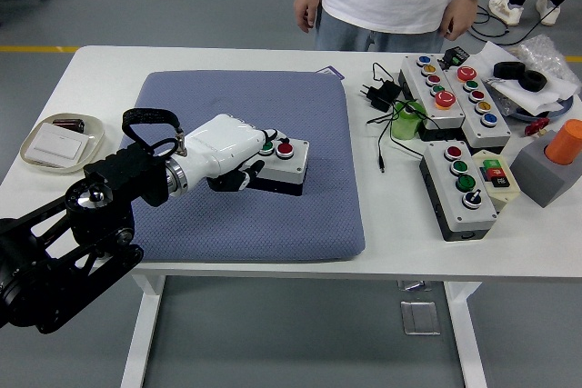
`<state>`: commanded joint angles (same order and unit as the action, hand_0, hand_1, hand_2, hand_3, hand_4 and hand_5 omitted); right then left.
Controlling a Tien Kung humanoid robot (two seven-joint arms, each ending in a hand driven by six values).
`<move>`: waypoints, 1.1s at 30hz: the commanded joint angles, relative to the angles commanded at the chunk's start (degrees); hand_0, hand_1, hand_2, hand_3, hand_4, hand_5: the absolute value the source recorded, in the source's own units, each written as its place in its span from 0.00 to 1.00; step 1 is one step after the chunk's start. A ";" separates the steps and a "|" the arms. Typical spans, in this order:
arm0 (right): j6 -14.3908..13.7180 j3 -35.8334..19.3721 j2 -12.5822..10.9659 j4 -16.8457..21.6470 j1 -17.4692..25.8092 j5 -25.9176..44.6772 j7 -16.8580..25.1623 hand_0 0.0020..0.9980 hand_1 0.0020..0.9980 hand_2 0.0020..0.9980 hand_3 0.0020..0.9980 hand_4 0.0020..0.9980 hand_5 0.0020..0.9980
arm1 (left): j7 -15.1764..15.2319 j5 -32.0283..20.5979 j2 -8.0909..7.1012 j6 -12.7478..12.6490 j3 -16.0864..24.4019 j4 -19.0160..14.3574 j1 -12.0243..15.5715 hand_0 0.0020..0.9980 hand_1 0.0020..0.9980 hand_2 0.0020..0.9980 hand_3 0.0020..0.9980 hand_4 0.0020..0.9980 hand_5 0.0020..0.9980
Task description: Pick up the button,place it on the desk,press the button,press the button
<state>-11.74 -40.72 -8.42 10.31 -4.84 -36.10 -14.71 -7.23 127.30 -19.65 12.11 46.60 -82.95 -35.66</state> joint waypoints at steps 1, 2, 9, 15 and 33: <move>0.00 0.04 0.00 0.00 0.01 0.07 0.02 0.63 0.48 0.54 0.58 0.28 0.02 | 0.02 -0.23 0.00 -0.07 0.01 0.67 -0.12 0.15 0.06 0.10 0.86 0.32 0.00; 0.00 0.04 0.01 0.00 0.04 0.05 0.01 0.63 0.48 0.54 0.58 0.28 0.02 | 0.09 -0.37 0.07 -0.21 -0.01 1.50 -0.20 0.15 0.06 0.10 0.86 0.32 0.00; 0.03 -0.01 0.04 0.00 0.08 -0.21 -0.07 0.63 0.48 0.54 0.58 0.28 0.02 | 0.39 -1.27 0.76 -1.07 -0.63 5.69 -0.82 0.15 0.05 0.10 0.86 0.31 0.00; -0.01 0.11 0.08 0.00 0.07 0.00 -0.04 0.63 0.48 0.54 0.58 0.28 0.02 | 0.49 -1.49 1.04 -1.21 -1.11 6.98 -1.10 0.15 0.05 0.10 0.86 0.30 0.00; 0.11 0.09 0.02 0.00 -0.38 -0.27 0.02 0.63 0.48 0.54 0.58 0.28 0.02 | 0.14 -1.87 1.59 0.87 -3.54 10.70 -2.44 0.15 0.05 0.09 0.86 0.28 0.00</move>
<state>-11.63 -40.62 -8.40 10.31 -5.21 -36.37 -14.69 -7.09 125.43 -18.07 12.98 43.06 -72.24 -38.10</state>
